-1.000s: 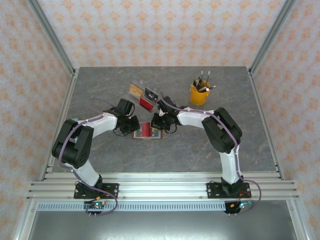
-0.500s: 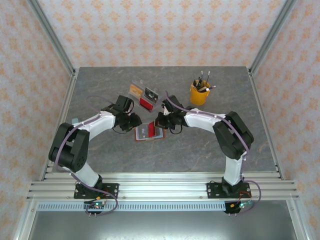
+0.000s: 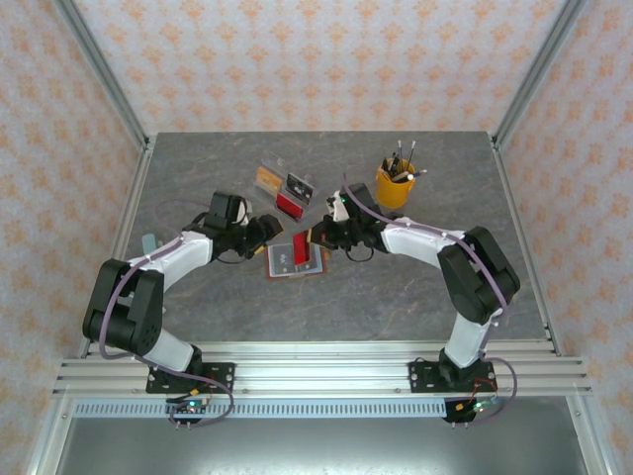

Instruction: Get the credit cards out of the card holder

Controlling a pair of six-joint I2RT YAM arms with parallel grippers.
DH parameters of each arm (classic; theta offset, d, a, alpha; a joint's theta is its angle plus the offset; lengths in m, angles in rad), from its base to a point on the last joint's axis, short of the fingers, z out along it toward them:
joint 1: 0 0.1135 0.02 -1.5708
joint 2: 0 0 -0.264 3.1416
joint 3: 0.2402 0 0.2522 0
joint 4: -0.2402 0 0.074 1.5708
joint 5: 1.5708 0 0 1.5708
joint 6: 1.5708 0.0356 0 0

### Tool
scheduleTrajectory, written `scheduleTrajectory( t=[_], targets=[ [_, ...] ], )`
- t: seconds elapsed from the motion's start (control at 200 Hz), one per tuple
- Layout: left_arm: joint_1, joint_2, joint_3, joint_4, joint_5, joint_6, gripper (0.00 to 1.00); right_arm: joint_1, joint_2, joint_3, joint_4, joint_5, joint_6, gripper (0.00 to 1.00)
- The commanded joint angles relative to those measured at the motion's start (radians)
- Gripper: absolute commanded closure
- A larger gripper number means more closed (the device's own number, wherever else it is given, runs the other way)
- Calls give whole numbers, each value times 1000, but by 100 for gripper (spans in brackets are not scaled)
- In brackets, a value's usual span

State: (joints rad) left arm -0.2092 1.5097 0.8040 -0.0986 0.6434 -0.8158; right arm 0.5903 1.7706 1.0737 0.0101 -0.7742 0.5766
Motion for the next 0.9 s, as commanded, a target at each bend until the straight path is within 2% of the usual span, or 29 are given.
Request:
scheduleTrajectory(
  t=[0.0, 0.135, 0.596, 0.796, 0.896],
  targets=[
    [3, -34, -39, 171, 131, -41, 24, -19, -49, -24, 131, -81, 46, 100],
    [1, -38, -82, 313, 203, -99, 18, -39, -59, -44, 232, -134, 106, 100],
    [-8, -57, -117, 546, 304, -215, 18, -60, -38, -2, 390, -268, 252, 100],
    [-14, -73, -113, 552, 306, -206, 24, -61, -13, 4, 453, -278, 308, 100],
    [-14, -85, -128, 547, 305, -191, 34, -64, -6, 0, 477, -276, 327, 100]
  ],
)
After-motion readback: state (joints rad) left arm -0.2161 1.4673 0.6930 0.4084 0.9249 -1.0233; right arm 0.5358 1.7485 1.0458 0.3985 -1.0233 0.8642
